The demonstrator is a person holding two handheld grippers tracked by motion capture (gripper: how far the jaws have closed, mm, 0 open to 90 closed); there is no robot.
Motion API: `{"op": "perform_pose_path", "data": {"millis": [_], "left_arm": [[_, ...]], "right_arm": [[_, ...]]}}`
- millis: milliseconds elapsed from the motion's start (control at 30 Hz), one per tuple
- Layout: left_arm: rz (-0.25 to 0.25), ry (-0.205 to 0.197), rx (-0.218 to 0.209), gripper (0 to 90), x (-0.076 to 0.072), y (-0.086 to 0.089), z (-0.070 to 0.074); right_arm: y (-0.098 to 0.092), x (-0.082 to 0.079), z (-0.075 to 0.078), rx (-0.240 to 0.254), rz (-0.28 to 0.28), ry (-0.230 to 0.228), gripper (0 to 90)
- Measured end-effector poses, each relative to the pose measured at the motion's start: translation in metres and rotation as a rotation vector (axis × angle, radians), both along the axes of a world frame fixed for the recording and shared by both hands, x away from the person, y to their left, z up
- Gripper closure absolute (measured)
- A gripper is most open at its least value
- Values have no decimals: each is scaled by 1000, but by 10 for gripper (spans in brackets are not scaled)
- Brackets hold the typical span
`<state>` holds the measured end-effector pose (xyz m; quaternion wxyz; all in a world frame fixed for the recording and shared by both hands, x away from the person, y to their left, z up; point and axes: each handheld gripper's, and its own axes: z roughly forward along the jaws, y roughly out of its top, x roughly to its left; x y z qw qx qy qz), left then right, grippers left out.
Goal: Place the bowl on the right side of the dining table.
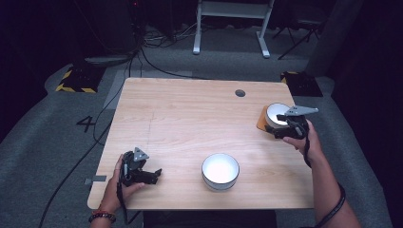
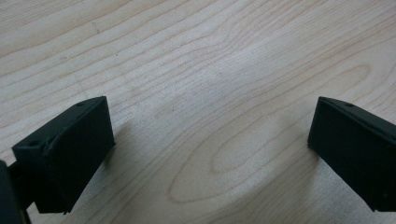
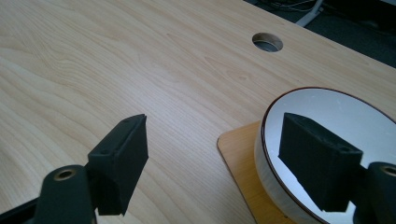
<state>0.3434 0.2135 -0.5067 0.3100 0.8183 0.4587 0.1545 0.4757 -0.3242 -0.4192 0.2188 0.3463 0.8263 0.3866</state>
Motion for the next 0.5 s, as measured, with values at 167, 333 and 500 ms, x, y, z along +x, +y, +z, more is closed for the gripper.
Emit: {"op": "perform_pose_path", "data": {"millis": [167,333,500], "left_arm": [[0,0,0,4,0,0,0],[0,0,0,4,0,0,0],[0,0,0,4,0,0,0]], "right_arm": [[3,-6,2,-15,23,-9,240],[5,-12,3,-27,38,-17,239],[6,-19,3,-32,53,-22,238]]}}
